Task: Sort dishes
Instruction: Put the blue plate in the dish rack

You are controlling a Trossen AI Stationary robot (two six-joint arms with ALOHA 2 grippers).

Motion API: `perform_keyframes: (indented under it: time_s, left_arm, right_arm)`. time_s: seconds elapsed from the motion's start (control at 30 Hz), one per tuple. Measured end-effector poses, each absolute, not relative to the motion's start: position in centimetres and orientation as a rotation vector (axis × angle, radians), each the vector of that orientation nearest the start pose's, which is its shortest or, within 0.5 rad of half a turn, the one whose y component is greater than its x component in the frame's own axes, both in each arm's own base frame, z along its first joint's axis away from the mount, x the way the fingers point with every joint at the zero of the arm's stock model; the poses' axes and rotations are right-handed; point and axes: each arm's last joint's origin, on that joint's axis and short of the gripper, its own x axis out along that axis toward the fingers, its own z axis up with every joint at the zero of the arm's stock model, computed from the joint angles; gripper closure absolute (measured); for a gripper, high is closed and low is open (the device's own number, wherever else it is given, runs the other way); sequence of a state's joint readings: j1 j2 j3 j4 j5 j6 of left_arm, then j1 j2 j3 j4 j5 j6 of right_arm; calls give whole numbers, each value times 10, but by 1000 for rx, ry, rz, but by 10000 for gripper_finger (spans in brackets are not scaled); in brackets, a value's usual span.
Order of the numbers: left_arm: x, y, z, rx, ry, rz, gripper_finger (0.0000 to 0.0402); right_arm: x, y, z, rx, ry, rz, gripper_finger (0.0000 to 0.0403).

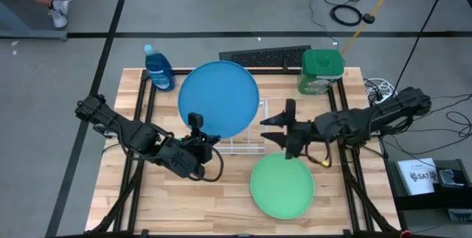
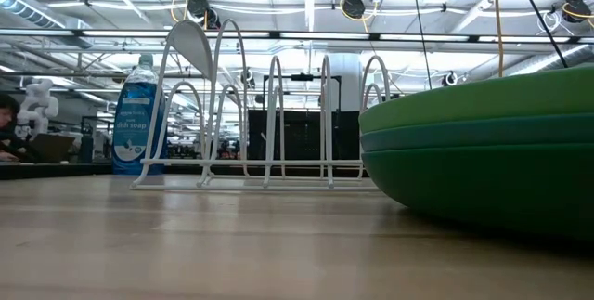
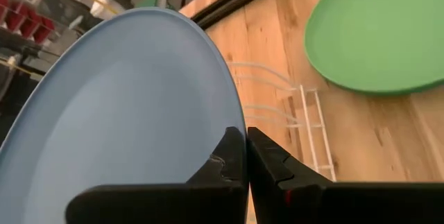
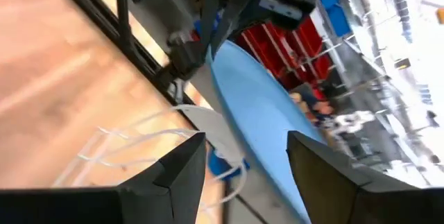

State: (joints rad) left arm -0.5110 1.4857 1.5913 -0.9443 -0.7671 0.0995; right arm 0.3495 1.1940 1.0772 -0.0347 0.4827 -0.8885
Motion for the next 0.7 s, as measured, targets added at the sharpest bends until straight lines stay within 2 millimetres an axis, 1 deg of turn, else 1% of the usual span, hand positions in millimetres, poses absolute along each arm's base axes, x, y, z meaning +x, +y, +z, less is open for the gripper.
perform_keyframes:
  time_s: [0.1, 0.17, 0.23, 0.3, 0.37, 0.47, 0.53, 0.63, 0.7]
  left_arm:
    - [266, -126, 385, 588, 697, 211, 401]
    - [266, -126, 386, 584, 695, 206, 401]
    - [266, -127, 386, 580, 695, 199, 401]
    - [266, -127, 385, 570, 696, 193, 401]
    - [266, -127, 385, 552, 696, 190, 401]
    - [266, -127, 385, 550, 696, 190, 401]
    - [266, -127, 385, 548, 698, 184, 401]
    - [266, -128, 385, 541, 701, 167, 401]
    - [266, -128, 385, 541, 701, 165, 401]
  right_arm:
    - [267, 88, 364, -1034, 239, -81, 206]
    - [277, 92, 358, -1087, 288, -96, 206]
    - [288, 95, 351, -1144, 350, -145, 206]
    - [299, 96, 346, -1197, 402, -233, 206]
    - [307, 98, 343, -1233, 410, -292, 206]
    - [317, 102, 341, -1245, 372, -317, 206]
    - [324, 102, 335, -1274, 397, -333, 207]
    - [330, 100, 324, -1318, 463, -355, 221]
    - [333, 100, 320, -1329, 482, -362, 243]
